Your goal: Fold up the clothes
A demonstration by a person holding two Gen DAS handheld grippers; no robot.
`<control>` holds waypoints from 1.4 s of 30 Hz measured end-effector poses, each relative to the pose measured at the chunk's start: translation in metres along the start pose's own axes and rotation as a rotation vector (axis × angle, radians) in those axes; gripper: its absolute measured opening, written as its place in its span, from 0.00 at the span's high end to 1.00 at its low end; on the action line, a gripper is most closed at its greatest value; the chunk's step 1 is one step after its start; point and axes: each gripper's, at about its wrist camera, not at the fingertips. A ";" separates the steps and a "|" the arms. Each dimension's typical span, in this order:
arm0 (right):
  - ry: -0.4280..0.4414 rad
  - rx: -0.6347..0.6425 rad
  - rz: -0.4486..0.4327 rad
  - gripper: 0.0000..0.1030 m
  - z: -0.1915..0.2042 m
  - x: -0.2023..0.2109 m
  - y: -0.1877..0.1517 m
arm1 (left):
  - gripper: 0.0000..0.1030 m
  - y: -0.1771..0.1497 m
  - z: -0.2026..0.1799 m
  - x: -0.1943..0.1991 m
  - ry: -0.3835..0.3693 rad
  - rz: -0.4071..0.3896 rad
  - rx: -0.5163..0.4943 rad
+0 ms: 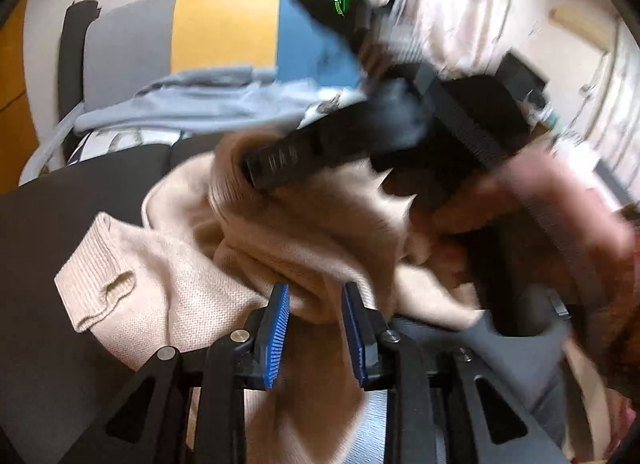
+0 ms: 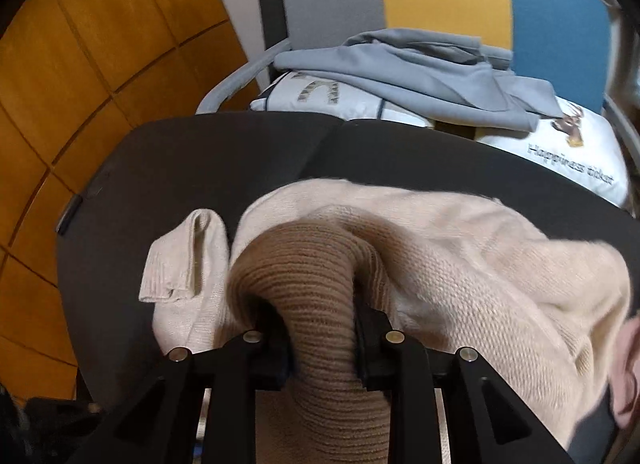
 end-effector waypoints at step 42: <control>-0.071 -0.127 -0.207 0.42 -0.062 0.077 -0.123 | 0.72 0.035 0.041 -0.027 0.218 -0.060 0.178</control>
Point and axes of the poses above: each gripper's, at about its wrist camera, not at the fingertips, and x roughly against the way its jaws point, z to its left, y to its top, and after that the axes turned 11 degrees about z, right-handed
